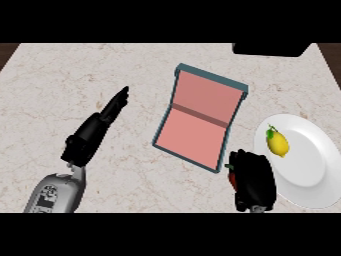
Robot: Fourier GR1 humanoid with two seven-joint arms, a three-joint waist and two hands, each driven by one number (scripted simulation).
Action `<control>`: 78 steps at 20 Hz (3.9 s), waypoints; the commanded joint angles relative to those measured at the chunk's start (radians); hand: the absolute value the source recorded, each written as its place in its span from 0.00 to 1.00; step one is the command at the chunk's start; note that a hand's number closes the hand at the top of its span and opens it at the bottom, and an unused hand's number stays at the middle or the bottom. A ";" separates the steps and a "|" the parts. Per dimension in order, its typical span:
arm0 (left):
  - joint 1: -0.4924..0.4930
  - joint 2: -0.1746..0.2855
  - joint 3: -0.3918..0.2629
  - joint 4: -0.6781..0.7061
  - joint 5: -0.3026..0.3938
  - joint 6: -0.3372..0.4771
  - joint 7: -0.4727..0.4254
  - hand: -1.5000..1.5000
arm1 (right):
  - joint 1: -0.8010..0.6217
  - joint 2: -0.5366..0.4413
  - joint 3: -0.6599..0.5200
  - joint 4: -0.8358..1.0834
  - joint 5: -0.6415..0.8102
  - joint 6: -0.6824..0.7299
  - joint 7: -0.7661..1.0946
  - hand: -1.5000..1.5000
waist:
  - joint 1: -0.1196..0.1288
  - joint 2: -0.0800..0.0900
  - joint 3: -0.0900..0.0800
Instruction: Pick the bell pepper from the plate and place it in the cardboard box
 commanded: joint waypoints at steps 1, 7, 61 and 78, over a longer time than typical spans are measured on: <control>-0.022 0.002 0.019 0.026 -0.006 0.015 0.007 0.50 | -0.072 0.112 0.225 -0.070 0.056 -0.063 0.215 1.00 | -0.006 0.003 0.026; -0.010 0.008 0.027 0.014 0.006 0.004 -0.003 0.50 | -0.211 0.117 0.553 -0.174 0.083 -0.017 0.611 1.00 | -0.008 0.002 0.026; 0.013 0.003 0.034 0.005 -0.014 -0.004 -0.045 0.50 | -0.827 0.117 0.045 0.290 -0.161 -0.190 0.661 1.00 | -0.023 0.013 0.027; 0.035 0.007 0.045 -0.021 -0.012 -0.004 -0.008 0.50 | -0.654 0.118 -0.096 0.183 -0.300 -0.839 0.454 0.00 | -0.042 0.002 0.029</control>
